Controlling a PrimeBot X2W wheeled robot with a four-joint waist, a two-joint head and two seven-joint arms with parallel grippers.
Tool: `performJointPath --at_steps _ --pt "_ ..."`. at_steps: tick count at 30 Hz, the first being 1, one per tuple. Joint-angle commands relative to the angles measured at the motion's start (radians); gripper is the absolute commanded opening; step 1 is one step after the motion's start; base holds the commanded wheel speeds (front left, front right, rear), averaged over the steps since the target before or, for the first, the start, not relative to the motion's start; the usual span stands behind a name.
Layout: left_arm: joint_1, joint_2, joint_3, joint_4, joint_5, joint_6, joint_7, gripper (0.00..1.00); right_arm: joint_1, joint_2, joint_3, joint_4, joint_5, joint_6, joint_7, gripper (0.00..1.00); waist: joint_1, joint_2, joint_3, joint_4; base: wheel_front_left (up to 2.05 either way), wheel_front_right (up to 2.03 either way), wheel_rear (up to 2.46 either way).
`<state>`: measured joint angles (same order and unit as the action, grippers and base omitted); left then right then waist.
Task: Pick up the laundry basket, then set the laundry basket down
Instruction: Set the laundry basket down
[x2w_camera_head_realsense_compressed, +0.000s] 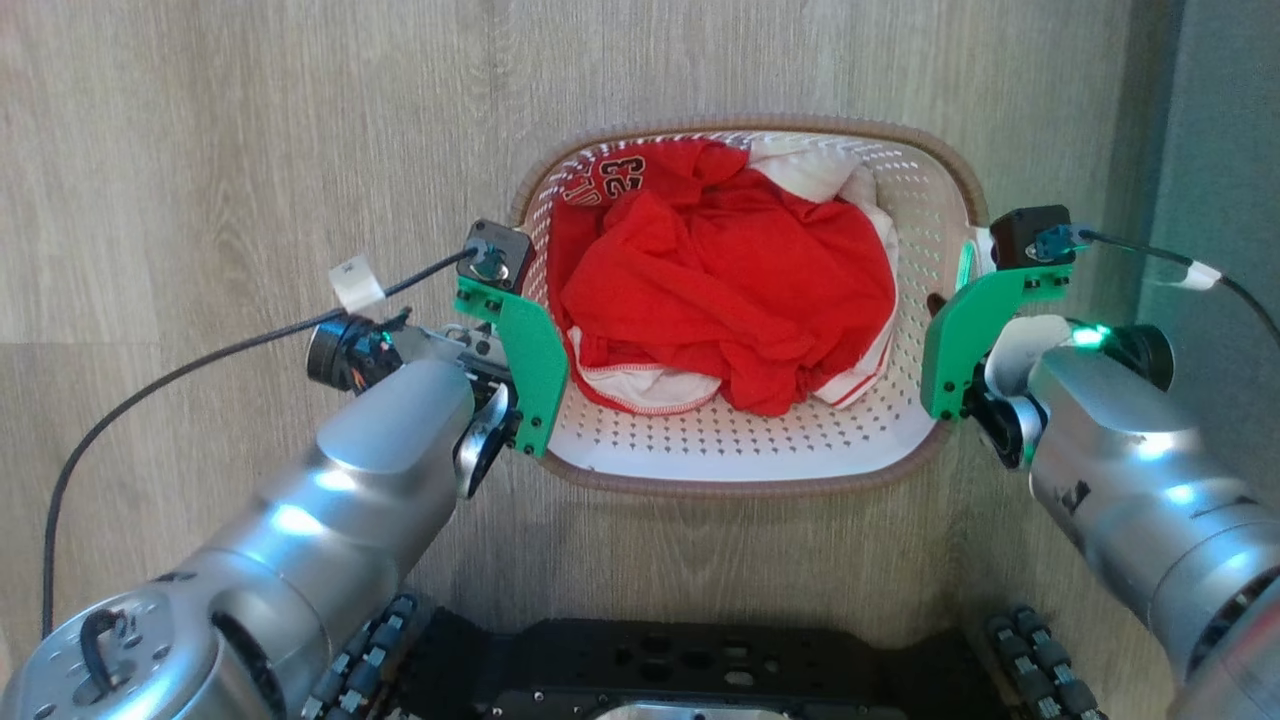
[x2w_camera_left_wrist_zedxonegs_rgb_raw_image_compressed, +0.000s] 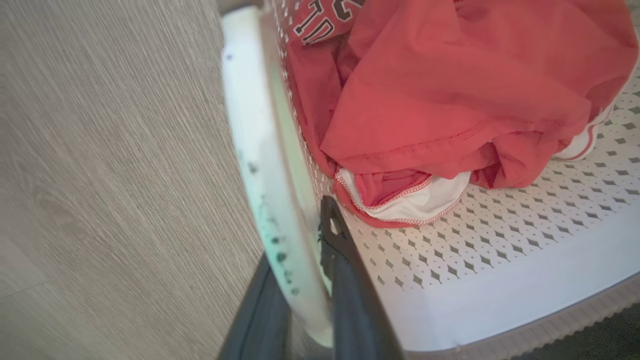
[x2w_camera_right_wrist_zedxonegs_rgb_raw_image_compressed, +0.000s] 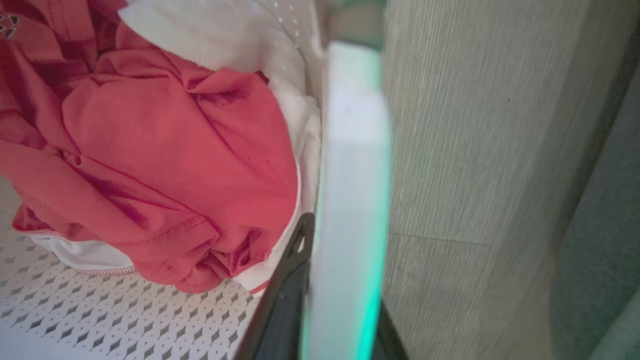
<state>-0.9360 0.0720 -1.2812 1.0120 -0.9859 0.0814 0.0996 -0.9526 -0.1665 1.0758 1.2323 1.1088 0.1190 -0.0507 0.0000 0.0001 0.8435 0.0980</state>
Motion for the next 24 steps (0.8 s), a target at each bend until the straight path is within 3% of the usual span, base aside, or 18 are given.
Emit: performJointPath --at_steps 1,2,3,4,15,24 --pt "-0.009 -0.022 0.001 -0.047 0.006 -0.006 -0.017 0.00 0.028 0.025 0.020 -0.016 -0.007 0.012 -0.015 0.00 0.0000 -0.0001 0.000 0.002 0.00 0.00 0.00" --pt "-0.010 -0.022 0.001 -0.046 0.004 0.002 -0.019 0.00 0.025 0.024 0.019 -0.010 -0.009 0.012 -0.026 0.33 0.0000 -0.0001 0.000 0.003 0.00 0.00 0.00" --pt "-0.011 -0.022 0.001 -0.045 0.008 0.008 -0.024 0.46 0.025 0.025 0.018 -0.005 -0.010 0.012 -0.030 0.96 0.0000 -0.0001 0.000 0.005 0.00 0.00 0.00" --pt "-0.012 -0.022 0.001 -0.045 0.010 0.013 -0.030 1.00 0.026 0.026 0.019 -0.001 -0.009 0.012 -0.024 1.00 0.0000 -0.0001 -0.001 0.006 0.00 0.00 0.00" --pt "-0.005 -0.022 0.001 -0.030 0.011 0.030 -0.044 1.00 0.020 0.033 0.030 0.026 -0.018 0.012 -0.030 1.00 0.0000 -0.0001 -0.028 0.005 0.00 0.00 0.00" --pt "0.051 -0.022 0.001 -0.001 0.011 0.023 -0.016 1.00 0.048 0.047 0.045 0.049 -0.032 0.012 -0.004 1.00 0.0000 -0.0001 -0.135 -0.011 0.00 0.00 0.00"
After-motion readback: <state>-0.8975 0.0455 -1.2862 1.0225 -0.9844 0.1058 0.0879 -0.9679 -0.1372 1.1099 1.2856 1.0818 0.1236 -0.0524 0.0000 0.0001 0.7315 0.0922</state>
